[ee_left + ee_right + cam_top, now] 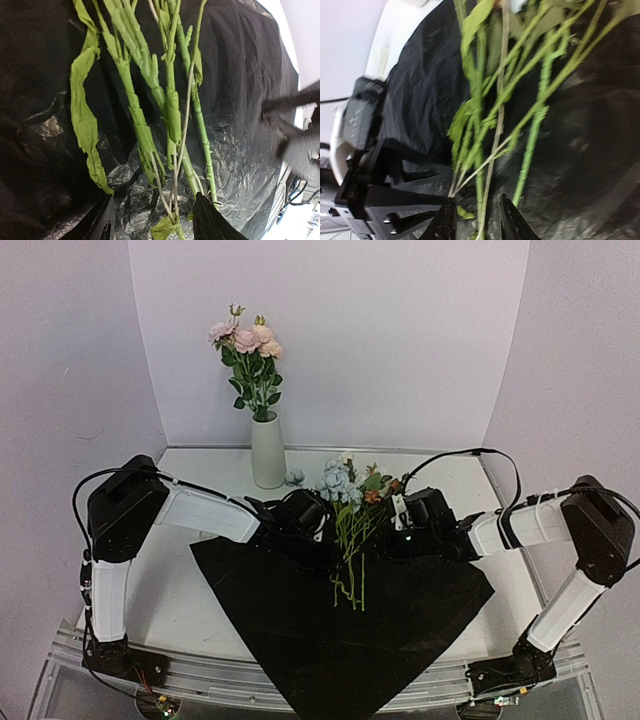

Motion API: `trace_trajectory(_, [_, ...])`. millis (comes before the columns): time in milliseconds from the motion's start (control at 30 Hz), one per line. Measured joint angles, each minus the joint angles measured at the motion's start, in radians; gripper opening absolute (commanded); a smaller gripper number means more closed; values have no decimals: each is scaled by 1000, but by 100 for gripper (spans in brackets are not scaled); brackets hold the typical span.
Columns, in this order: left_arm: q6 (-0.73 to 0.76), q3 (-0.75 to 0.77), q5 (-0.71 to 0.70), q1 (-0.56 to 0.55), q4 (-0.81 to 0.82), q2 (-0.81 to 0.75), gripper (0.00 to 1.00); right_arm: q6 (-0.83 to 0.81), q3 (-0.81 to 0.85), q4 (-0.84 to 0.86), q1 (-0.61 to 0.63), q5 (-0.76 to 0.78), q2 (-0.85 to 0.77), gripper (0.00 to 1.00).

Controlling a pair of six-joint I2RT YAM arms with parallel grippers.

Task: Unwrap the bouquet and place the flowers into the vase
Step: Pick up the fake flower from the wrapping paper.

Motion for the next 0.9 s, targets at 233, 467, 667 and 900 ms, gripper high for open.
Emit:
trace_trajectory(233, [0,38,4,-6,-10,34,46,-6,-1,29,70,-13,38,33])
trace_trajectory(467, [-1,68,14,-5,-14,68,12,-8,-13,38,83,-11,66,32])
trace_trajectory(667, [1,72,21,-6,-14,69,5,-19,-12,42,83,-4,66,32])
trace_trajectory(900, [1,72,28,-6,-14,69,8,-55,99,-50,83,57,68,29])
